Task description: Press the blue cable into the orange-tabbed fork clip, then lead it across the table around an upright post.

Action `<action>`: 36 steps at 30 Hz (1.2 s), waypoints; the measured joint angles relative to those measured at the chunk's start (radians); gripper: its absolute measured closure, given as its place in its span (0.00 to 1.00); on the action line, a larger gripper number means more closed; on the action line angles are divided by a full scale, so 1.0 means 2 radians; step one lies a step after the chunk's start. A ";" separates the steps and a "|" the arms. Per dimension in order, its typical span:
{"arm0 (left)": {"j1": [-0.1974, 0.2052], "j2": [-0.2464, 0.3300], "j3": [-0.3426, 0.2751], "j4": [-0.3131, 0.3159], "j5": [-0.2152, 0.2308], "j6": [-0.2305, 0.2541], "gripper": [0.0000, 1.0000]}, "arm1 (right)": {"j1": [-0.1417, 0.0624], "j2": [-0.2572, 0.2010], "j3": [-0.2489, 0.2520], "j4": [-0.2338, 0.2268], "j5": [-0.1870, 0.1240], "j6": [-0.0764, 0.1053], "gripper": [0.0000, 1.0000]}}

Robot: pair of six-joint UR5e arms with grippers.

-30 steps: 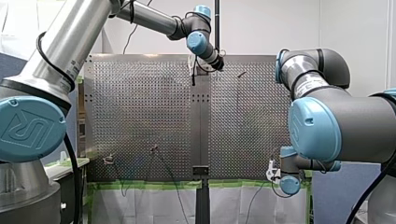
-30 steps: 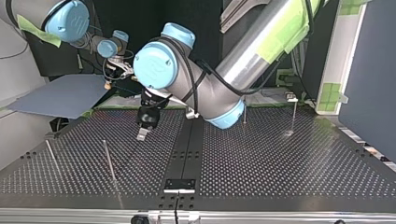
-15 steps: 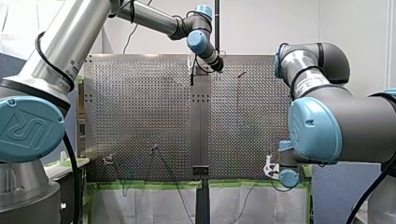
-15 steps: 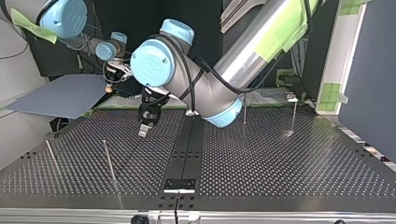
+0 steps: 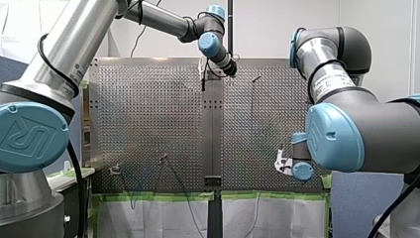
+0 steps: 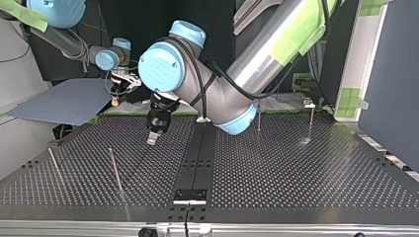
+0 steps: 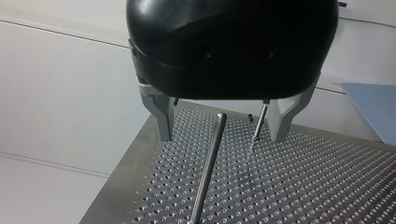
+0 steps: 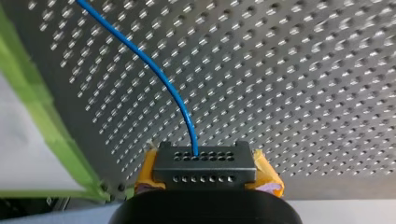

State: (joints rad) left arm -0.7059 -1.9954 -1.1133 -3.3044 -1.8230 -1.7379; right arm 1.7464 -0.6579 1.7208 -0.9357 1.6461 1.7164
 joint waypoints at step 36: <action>0.001 0.000 0.000 -0.007 0.000 0.001 0.00 | 0.003 -0.155 -0.029 0.155 -0.059 0.017 1.00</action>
State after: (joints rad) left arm -0.7045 -1.9953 -1.1134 -3.3191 -1.8231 -1.7364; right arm 1.7515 -0.9679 1.6619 -0.6256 1.5288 1.7508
